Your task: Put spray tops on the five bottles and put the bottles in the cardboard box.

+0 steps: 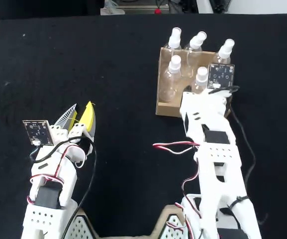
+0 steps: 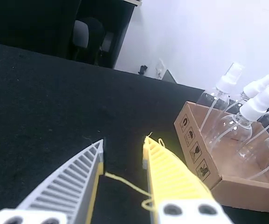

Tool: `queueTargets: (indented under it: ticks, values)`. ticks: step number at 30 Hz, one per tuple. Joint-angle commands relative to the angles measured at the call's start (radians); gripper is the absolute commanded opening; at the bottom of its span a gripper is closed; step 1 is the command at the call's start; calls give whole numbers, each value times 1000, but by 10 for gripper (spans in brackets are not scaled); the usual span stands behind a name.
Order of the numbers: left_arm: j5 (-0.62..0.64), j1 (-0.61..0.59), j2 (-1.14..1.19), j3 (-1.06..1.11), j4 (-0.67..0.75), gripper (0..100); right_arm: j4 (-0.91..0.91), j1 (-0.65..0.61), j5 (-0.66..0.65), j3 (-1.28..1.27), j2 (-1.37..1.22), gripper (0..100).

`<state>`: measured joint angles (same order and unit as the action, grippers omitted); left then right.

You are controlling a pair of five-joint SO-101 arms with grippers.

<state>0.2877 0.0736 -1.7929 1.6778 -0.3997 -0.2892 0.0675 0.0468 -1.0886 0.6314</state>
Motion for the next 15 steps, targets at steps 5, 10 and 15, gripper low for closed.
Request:
queueTargets:
  ticks: [5, 10, 15]
  values:
    - [-8, -7, -5, 22, 2, 137, -127, -12, 6, 102, 48, 257]
    - [-8, -7, -5, 22, 2, 137, -339, -5, 6, 255, 44, 177]
    - [-8, -7, -5, 22, 2, 137, -562, -3, 5, 424, 44, 93]
